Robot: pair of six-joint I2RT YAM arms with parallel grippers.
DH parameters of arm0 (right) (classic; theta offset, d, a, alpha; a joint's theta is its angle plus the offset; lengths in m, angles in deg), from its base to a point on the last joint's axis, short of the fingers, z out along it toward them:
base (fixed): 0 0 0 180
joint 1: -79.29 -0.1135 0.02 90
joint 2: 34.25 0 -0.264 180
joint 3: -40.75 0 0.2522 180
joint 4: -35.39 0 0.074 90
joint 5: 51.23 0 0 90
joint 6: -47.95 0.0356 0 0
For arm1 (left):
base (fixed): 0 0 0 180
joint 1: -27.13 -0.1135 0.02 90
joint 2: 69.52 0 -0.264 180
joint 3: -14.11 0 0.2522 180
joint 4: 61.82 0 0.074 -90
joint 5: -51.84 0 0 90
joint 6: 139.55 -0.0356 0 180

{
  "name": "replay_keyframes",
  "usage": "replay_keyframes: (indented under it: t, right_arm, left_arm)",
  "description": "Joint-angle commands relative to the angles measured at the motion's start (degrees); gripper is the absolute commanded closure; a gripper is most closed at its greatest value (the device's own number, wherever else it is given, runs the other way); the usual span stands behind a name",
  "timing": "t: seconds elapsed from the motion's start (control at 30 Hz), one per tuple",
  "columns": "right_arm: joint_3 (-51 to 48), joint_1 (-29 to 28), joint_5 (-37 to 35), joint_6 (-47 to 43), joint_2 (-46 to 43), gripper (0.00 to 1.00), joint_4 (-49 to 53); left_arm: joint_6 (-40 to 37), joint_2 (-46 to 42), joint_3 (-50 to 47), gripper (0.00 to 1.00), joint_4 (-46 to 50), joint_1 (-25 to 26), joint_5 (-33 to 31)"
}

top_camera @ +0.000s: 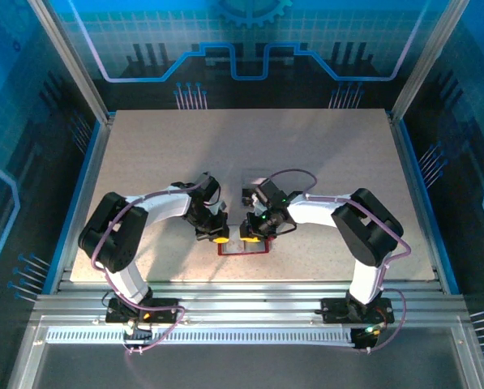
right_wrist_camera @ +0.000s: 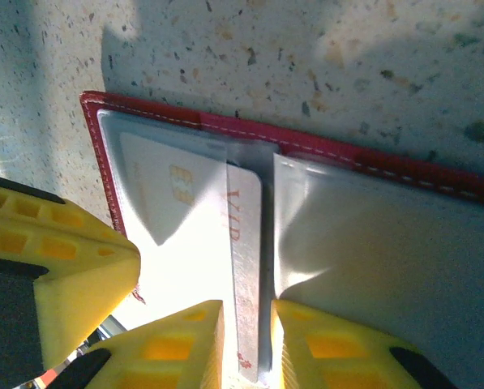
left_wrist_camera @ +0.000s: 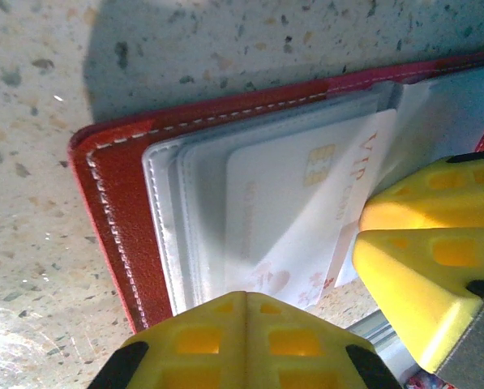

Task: Take the credit cards out of the card holder

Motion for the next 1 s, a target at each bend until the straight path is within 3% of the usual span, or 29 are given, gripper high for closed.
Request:
replay_keyframes:
  t: [0.0, 0.97]
  right_arm:
    - [-0.7, 0.61, 0.7, 0.55, -1.83, 0.78, -0.09]
    - [-2.28, 1.49, 3.03, 2.16, 0.14, 0.78, -3.69]
  left_arm:
    - [-1.15, 0.02, 0.49, 1.0, 1.64, 0.32, -1.03]
    - [-2.65, 2.81, -0.45, 1.0, 2.42, 0.35, -3.56]
